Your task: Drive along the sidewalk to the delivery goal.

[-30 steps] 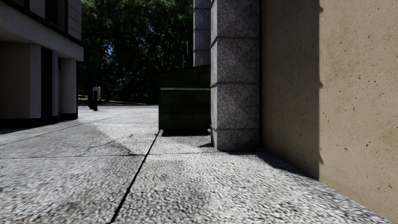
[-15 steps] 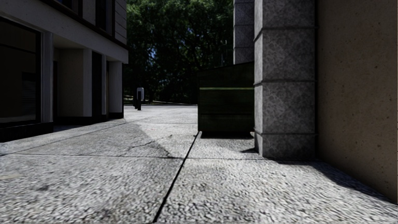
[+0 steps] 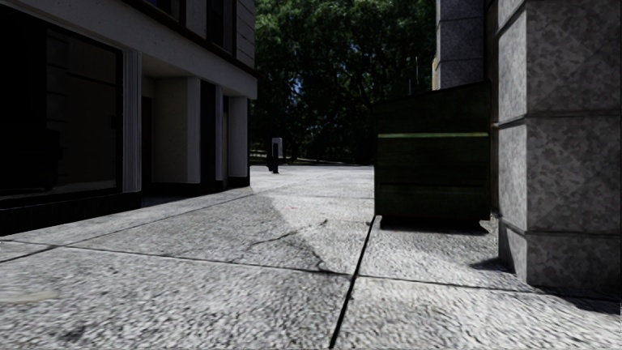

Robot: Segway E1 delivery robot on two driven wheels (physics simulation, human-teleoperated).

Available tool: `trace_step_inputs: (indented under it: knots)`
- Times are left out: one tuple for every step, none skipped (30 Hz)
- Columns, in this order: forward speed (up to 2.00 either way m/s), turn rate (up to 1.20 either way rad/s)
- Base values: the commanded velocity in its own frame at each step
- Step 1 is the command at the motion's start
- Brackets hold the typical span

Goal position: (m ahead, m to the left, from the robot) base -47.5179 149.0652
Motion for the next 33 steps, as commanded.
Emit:
trace_step_inputs:
  knots:
    - [2.00, 0.42]
    - [2.00, 0.42]
    - [2.00, 0.42]
    - [2.00, 0.42]
    - [2.00, 0.40]
    - [2.00, 0.38]
    - [2.00, 0.38]
    - [2.00, 0.38]
    - [2.00, 0.37]
    - [2.00, 0.37]
    - [2.00, 0.37]
    - [2.00, 0.37]
    - [2.00, 0.37]
    - [2.00, 0.37]
    - [2.00, 0.36]
    - [2.00, 0.00]
    - [2.00, 0.00]
    - [2.00, 0.00]
    - [2.00, 0.00]
    - [2.00, 0.00]
    - [2.00, 0.00]
    - [2.00, 0.00]
    - [2.00, 0.00]
    - [2.00, 0.00]
    - [2.00, 0.00]
    - [2.00, 0.00]
    - [2.00, 0.00]
    - [2.00, 0.00]
    - [2.00, 0.00]
    - [2.00, 0.00]
    - [2.00, 0.00]
    - [2.00, -0.03]
    - [2.00, -0.03]
